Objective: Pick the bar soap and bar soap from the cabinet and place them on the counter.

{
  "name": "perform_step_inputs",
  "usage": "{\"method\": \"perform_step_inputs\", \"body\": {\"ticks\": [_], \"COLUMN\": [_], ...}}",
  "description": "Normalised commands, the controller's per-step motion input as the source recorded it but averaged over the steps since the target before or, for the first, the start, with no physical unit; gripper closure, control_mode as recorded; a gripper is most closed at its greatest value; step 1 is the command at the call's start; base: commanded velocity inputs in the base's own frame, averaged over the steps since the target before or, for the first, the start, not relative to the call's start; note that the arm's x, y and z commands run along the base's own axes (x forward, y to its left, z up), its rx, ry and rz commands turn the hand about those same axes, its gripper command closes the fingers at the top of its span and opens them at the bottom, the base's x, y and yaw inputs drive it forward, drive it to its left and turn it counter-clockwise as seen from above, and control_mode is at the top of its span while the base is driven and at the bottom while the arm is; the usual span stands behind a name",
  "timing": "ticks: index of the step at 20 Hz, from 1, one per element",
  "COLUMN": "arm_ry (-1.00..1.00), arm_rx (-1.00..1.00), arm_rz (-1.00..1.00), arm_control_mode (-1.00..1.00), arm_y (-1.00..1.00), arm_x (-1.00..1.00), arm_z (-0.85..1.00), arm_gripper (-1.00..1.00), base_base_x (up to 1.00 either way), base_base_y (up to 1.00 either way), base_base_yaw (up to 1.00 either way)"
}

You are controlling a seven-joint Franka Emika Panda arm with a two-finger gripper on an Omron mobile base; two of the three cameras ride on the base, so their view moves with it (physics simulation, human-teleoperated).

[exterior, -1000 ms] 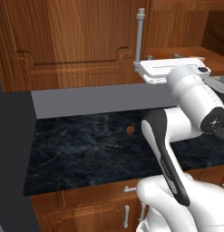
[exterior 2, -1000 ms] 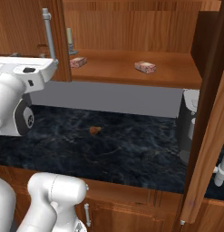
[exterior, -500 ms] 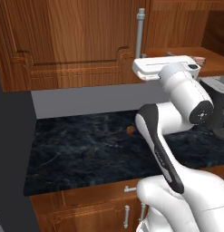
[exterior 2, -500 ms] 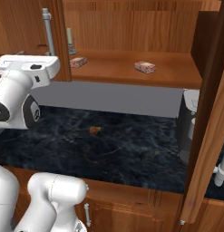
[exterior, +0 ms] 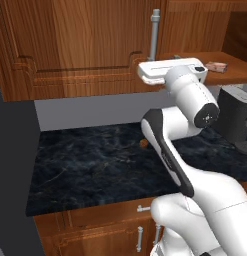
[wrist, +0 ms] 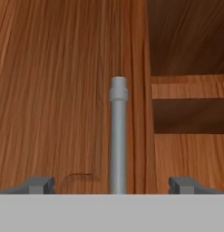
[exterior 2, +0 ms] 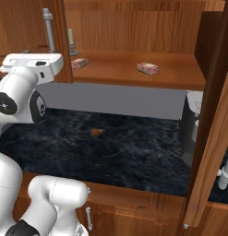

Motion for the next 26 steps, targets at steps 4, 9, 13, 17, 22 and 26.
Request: {"method": "perform_step_inputs", "body": {"ticks": [4,9,13,17,22,26], "arm_ry": [0.00,0.00,0.00,0.00,0.00,0.00], "arm_rx": [-0.02,-0.02,-0.02,-0.02,-0.03,-0.03], "arm_rz": [0.00,0.00,0.00,0.00,0.00,0.00], "arm_control_mode": [-1.00,-1.00,-1.00,-1.00,-1.00,-1.00], "arm_y": [0.01,0.00,0.00,0.01,0.01,0.05], "arm_x": [0.33,0.32,0.33,0.32,0.32,0.35], "arm_z": [-0.04,-0.04,-0.04,-0.05,-0.07,-0.08], "arm_gripper": [-1.00,-1.00,-1.00,-1.00,-1.00,-1.00], "base_base_x": [0.00,0.00,0.00,0.00,0.00,0.00], "base_base_y": [0.00,0.00,0.00,0.00,0.00,0.00], "base_base_yaw": [0.00,0.00,0.00,0.00,0.00,0.00]}}
